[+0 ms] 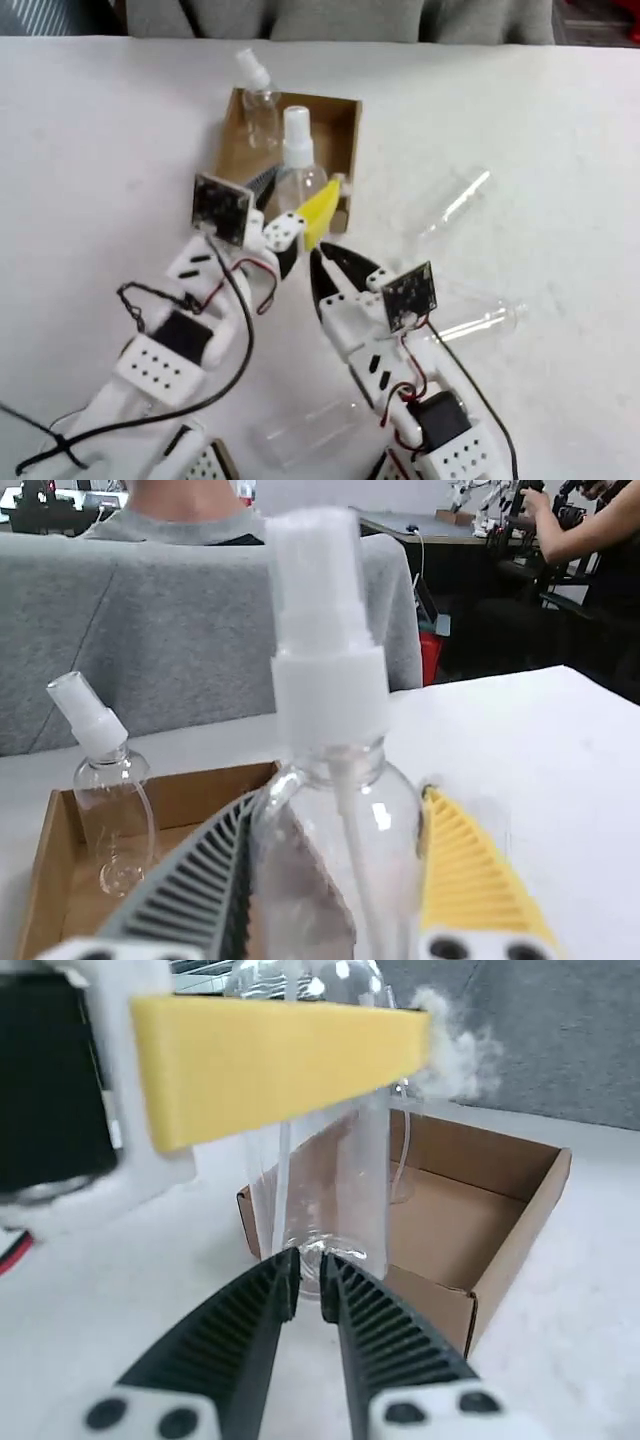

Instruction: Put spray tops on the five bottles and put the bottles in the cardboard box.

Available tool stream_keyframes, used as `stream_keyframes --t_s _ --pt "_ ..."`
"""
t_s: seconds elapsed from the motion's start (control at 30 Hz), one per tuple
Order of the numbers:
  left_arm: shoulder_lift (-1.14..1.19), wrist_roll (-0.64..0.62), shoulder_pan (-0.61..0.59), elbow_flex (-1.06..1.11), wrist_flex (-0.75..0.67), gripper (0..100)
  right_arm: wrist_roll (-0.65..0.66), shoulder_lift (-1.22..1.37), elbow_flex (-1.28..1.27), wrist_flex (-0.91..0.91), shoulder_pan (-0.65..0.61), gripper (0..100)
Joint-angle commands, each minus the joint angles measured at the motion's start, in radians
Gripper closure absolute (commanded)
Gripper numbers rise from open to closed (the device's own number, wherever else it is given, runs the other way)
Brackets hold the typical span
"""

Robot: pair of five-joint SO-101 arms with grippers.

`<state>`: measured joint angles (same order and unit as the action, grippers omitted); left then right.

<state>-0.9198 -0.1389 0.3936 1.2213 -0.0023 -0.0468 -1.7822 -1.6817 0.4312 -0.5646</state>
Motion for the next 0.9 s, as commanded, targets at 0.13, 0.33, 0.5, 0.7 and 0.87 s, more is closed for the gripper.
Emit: stream_keyframes --t_s 0.13,0.33,0.5,0.7,0.87 --pt "-0.154 0.012 0.093 0.021 0.063 98 -0.005 -0.01 -0.008 -0.081 0.012 98.1" --pt "-0.177 0.012 0.104 0.026 0.069 98 -0.003 0.007 -0.009 -0.14 0.015 98.1" --pt "-0.176 0.012 0.096 0.028 0.071 98 0.002 0.147 -0.012 -0.275 0.039 98.1" --pt "-0.176 0.014 0.094 0.028 0.092 98 -0.005 0.309 -0.006 -0.404 0.059 98.1" --pt "-0.174 0.018 0.094 0.028 0.092 98 -0.005 0.328 -0.011 -0.432 0.064 98.1"
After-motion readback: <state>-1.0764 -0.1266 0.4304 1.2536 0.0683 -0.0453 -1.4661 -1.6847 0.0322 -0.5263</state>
